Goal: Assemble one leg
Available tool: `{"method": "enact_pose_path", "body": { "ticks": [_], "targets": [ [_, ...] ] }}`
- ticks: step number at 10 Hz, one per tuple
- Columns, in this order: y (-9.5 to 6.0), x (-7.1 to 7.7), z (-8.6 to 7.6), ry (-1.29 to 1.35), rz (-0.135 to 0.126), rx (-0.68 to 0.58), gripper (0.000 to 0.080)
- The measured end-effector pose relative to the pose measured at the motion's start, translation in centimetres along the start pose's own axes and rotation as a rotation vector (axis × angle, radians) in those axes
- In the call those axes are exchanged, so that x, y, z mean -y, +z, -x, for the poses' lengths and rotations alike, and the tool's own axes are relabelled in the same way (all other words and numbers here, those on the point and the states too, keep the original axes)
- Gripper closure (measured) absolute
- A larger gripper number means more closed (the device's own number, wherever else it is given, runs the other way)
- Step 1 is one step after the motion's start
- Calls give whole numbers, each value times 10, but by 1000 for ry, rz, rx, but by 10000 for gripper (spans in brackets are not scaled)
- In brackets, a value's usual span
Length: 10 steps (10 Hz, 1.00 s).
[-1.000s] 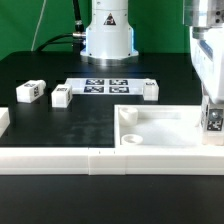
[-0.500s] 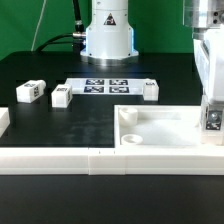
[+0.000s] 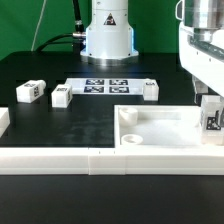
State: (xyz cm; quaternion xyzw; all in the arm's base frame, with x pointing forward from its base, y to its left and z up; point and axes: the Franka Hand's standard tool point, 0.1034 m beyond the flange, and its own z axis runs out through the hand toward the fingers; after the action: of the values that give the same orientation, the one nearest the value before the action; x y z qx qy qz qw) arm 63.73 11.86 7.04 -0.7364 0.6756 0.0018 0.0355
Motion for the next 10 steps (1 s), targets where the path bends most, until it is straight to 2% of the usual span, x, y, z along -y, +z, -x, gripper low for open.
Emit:
{"method": "enact_pose_path", "body": {
  "ticks": [3,4,9,10],
  "targets": [
    [-1,0,-3,-159,6,-2,150],
    [-2,0,-2,-275,18,3,150],
    [-2,1,-2,-745,16,4,150],
    [-2,1,-1,-846,25,-4,150]
  ]
}}
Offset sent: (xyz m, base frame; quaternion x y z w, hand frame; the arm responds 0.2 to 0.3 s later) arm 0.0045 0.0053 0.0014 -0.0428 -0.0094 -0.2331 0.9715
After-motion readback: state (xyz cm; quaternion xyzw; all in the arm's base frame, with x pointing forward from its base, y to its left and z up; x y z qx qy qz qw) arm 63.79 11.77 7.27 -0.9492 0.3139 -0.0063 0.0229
